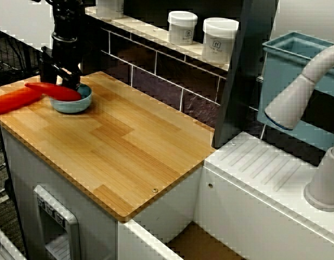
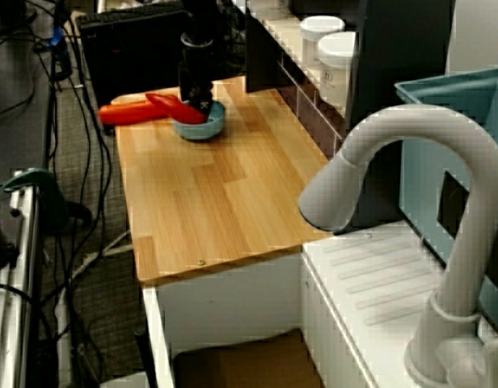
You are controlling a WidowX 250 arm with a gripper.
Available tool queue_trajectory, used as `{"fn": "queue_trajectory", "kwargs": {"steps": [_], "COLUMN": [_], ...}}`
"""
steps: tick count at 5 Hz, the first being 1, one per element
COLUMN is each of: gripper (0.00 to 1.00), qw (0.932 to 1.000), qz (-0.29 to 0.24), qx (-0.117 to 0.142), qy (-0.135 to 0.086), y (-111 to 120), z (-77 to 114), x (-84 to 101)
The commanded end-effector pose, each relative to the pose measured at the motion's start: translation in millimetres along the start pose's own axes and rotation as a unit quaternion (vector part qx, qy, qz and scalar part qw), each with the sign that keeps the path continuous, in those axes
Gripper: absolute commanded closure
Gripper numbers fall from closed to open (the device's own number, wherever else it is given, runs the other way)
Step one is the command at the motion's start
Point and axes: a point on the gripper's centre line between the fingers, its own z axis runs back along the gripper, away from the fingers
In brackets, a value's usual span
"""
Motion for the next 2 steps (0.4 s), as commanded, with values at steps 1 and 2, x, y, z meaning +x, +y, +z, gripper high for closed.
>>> {"fn": "queue_trajectory", "kwargs": {"steps": [1, 2], "gripper": [0.00, 0.00], "qw": [0.9991, 0.9989], "qz": [0.010, 0.011], "qx": [-0.007, -0.014], "qy": [-0.041, -0.044], "y": [8.2, 10.1], "z": [53.4, 62.4], "x": [12.6, 13.2]}}
